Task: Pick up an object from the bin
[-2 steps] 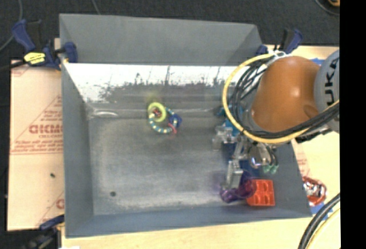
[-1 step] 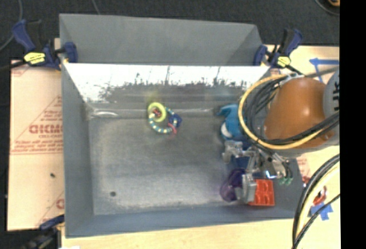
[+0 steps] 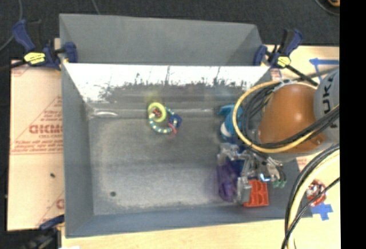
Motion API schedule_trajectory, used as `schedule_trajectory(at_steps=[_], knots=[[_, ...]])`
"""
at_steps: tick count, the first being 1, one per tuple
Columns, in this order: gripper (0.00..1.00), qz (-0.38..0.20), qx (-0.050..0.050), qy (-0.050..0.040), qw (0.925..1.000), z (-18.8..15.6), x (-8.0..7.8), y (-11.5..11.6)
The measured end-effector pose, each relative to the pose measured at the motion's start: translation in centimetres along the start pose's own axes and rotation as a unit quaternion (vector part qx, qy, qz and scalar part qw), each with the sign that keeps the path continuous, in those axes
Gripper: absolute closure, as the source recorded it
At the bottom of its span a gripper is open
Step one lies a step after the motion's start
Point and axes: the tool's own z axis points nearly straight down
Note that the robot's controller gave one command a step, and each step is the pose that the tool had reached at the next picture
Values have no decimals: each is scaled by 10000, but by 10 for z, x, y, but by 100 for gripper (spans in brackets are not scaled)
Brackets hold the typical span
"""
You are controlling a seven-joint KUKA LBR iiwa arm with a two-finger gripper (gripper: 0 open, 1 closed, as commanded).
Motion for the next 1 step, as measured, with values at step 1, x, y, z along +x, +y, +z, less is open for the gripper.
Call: schedule_trajectory(at_steps=[1], knots=[[0,-698,12,-77,9975,22,1,-9]])
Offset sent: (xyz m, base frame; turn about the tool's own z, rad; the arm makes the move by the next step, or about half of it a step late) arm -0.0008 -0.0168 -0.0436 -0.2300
